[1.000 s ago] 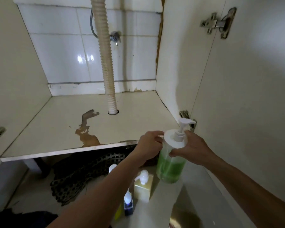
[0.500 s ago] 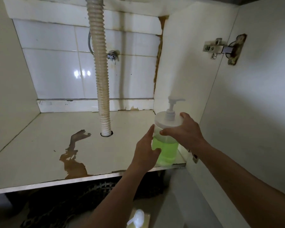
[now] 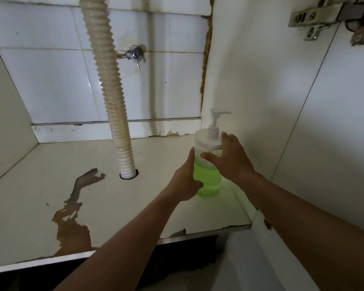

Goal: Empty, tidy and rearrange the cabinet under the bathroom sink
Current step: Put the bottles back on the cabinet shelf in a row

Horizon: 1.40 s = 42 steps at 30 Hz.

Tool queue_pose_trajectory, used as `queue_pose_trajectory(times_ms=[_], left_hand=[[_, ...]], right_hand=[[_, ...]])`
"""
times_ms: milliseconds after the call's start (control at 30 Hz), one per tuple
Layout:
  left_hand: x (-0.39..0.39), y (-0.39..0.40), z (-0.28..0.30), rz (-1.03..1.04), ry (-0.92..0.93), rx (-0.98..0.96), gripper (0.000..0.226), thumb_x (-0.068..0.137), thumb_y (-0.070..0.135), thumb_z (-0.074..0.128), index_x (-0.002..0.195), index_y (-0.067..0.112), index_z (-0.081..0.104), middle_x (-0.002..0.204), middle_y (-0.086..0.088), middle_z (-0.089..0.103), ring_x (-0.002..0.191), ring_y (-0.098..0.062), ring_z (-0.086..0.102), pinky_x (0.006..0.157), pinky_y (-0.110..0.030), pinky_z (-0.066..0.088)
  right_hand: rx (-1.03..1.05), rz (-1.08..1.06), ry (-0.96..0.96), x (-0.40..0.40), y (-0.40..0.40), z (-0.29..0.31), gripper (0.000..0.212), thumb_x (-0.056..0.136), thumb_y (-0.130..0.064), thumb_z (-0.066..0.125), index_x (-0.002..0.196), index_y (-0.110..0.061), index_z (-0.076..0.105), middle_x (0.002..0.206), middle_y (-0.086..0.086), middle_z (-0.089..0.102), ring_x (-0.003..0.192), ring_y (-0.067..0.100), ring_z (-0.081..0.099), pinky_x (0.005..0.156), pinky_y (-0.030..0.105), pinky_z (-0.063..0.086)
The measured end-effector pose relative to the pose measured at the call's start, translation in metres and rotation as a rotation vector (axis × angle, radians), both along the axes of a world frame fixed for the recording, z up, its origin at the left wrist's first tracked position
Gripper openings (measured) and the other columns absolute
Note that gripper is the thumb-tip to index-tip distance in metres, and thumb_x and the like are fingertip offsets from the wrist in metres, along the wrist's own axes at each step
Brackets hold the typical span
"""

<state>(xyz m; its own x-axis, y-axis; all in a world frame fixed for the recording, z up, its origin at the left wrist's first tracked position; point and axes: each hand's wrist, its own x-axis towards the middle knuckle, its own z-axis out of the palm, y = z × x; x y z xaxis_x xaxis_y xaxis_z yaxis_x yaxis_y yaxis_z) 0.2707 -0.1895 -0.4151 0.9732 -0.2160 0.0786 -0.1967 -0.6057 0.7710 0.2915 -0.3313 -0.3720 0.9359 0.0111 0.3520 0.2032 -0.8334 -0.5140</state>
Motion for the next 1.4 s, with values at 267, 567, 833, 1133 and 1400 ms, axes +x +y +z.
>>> queue_pose_trajectory(times_ms=[267,567,833,1133,1400], left_hand=[[0.044,-0.007,0.004,0.006,0.127,0.033,0.109,0.084,-0.004,0.062,0.148,0.036,-0.018,0.150,-0.013,0.035,0.131,-0.030,0.044,0.103,-0.048,0.044],[-0.007,0.008,0.035,0.015,0.160,0.319,0.086,0.093,0.013,0.054,0.151,0.035,-0.006,0.149,-0.010,0.038,0.131,-0.028,0.045,0.102,-0.036,0.042],[-0.113,0.052,0.026,0.137,0.117,0.328,0.056,0.091,0.016,0.056,0.143,0.026,0.038,0.137,-0.005,0.052,0.122,-0.020,0.051,0.101,-0.025,0.037],[-0.208,0.064,-0.021,0.088,-0.033,0.426,0.034,0.087,0.024,0.062,0.120,0.017,0.063,0.120,-0.005,0.064,0.112,-0.021,0.059,0.095,-0.031,0.046],[-0.221,0.088,-0.033,0.079,-0.096,0.521,0.072,0.077,0.034,0.073,0.140,0.021,0.041,0.140,-0.002,0.049,0.126,-0.021,0.048,0.101,-0.032,0.042]], right_hand=[[-0.254,-0.097,-0.114,0.031,0.000,0.008,0.066,0.084,-0.054,0.059,0.132,-0.012,0.045,0.124,0.009,0.049,0.119,0.027,0.046,0.100,0.037,0.039],[-0.435,-0.272,0.078,0.012,0.024,0.026,0.071,0.092,-0.025,0.057,0.145,0.002,0.018,0.152,0.020,0.017,0.118,0.034,0.049,0.088,0.039,0.046],[0.348,-0.109,0.025,-0.118,0.040,0.004,0.051,0.084,-0.019,0.060,0.131,-0.010,0.041,0.142,0.009,0.031,0.112,0.030,0.054,0.093,0.036,0.044],[-0.397,0.312,0.660,-0.210,0.015,-0.076,0.028,0.083,-0.014,0.065,0.110,-0.012,0.056,0.108,0.008,0.063,0.090,0.022,0.060,0.074,0.027,0.046],[-0.599,0.285,0.802,-0.221,0.026,-0.097,0.036,0.077,-0.029,0.074,0.102,-0.005,0.065,0.094,0.009,0.067,0.085,0.022,0.065,0.078,0.032,0.054]])
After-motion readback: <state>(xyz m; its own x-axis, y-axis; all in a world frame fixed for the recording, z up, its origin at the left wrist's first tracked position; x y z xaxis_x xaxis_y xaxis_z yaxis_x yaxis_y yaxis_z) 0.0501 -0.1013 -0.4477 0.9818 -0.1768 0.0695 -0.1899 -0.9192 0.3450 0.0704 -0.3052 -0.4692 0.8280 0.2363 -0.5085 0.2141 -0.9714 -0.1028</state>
